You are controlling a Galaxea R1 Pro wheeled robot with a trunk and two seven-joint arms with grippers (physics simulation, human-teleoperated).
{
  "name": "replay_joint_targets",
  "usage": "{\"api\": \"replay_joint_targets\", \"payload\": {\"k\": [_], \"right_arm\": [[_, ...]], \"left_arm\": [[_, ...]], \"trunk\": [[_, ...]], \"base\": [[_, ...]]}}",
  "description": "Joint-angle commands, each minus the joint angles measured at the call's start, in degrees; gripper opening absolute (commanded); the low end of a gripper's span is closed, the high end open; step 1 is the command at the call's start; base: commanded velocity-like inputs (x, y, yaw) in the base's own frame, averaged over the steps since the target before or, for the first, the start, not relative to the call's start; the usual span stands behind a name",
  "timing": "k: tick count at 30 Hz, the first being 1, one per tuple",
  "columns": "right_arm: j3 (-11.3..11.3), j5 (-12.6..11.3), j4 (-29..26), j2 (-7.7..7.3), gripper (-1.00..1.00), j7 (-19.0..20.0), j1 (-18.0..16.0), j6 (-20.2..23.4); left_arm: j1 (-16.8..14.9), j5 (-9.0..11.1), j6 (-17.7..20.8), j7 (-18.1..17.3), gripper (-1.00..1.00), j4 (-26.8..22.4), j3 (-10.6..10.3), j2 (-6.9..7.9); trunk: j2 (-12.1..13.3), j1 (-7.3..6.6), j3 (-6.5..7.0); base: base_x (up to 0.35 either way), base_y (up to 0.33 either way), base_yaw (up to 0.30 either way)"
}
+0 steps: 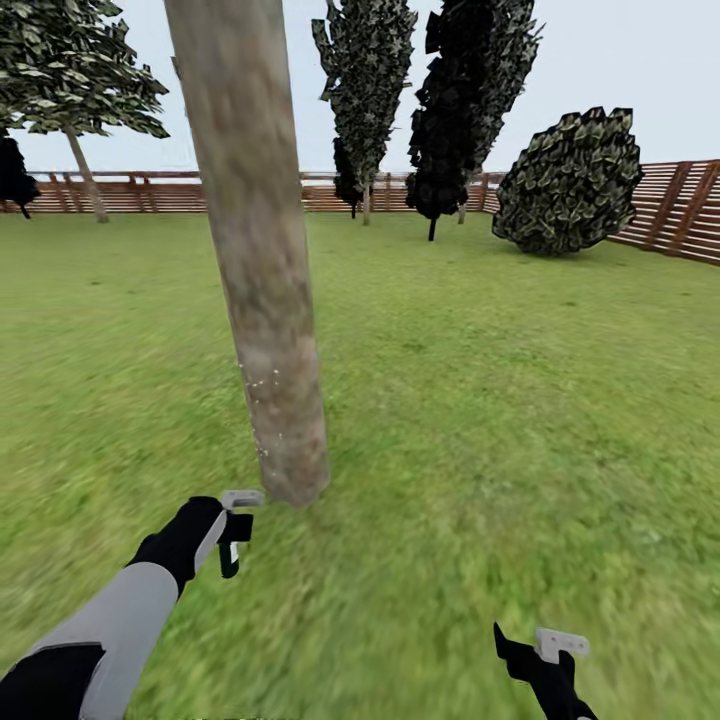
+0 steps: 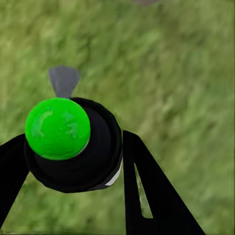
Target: In the garden, pick up the pesticide atomizer on the floor and spray pesticide onto both trees until each tree trunk is fully covered.
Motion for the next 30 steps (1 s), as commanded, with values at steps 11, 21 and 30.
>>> {"api": "replay_joint_targets", "payload": {"k": [11, 21, 30], "right_arm": [[0.0, 0.0, 0.0, -0.01, 1.00, 0.0, 0.0, 0.0], [0.0, 0.0, 0.0, -0.01, 1.00, 0.0, 0.0, 0.0], [0.0, 0.0, 0.0, -0.01, 1.00, 0.0, 0.0, 0.0]], "left_arm": [[-1.1, 0.4, 3.5, 3.9, -1.00, -1.0, 0.0, -6.21], [-1.1, 0.7, 6.7, 0.2, -1.00, -6.5, 0.2, 2.15], [-1.1, -0.9, 7.2, -5.8, -1.00, -8.4, -1.2, -0.56]], "trunk": [[0.0, 0.00, 0.00], [0.0, 0.00, 0.07], [0.0, 0.00, 0.09]], "base": [[0.106, -0.289, 0.118], [0.039, -0.035, -0.096], [-0.064, 0.000, -0.026]]}}
